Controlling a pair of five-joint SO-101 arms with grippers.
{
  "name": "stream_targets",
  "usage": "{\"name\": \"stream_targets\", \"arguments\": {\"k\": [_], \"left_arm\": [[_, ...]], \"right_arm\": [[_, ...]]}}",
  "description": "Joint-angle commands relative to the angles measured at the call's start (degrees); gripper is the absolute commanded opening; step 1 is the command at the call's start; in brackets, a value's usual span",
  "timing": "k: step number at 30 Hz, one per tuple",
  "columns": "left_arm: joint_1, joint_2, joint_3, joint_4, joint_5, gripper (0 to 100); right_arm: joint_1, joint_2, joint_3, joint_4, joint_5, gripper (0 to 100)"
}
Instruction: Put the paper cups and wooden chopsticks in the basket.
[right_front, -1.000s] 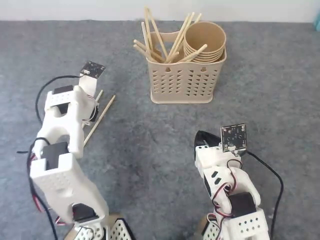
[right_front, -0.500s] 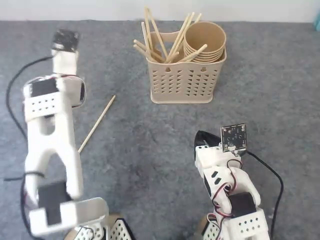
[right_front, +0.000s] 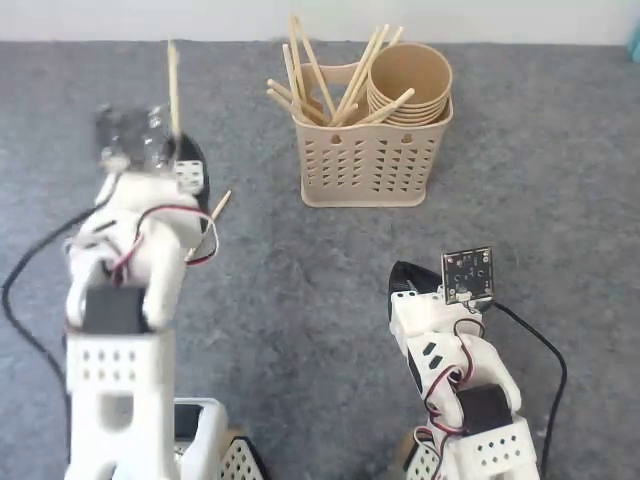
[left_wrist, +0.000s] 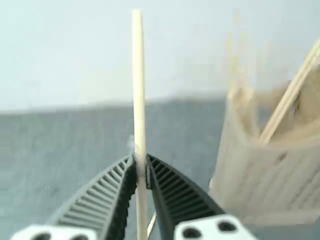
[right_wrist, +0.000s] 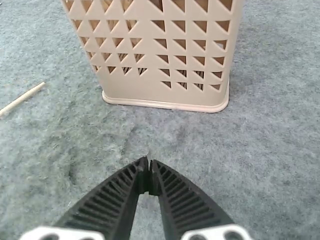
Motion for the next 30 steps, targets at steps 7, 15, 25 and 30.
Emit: {"name": "stream_targets", "arguments": {"k": [7, 15, 25, 30], "left_arm": [[11.3, -5.4, -0.1, -27.9, 13.5, 1], [19.0, 7.4, -0.7, -61.4, 15.3, 1], [18.9, 29.5, -8.9, -65.3, 11.1, 1], [18.4, 37.5, -11.3, -65.3, 7.9, 1]], "right_arm": [[0.6, -1.1, 1.1, 0.0, 0.8, 0.8], [0.6, -1.1, 1.1, 0.0, 0.8, 0.8], [0.7, -1.1, 1.1, 0.0, 0.8, 0.8], [0.8, -1.1, 1.1, -0.1, 0.8, 0.8]]}}
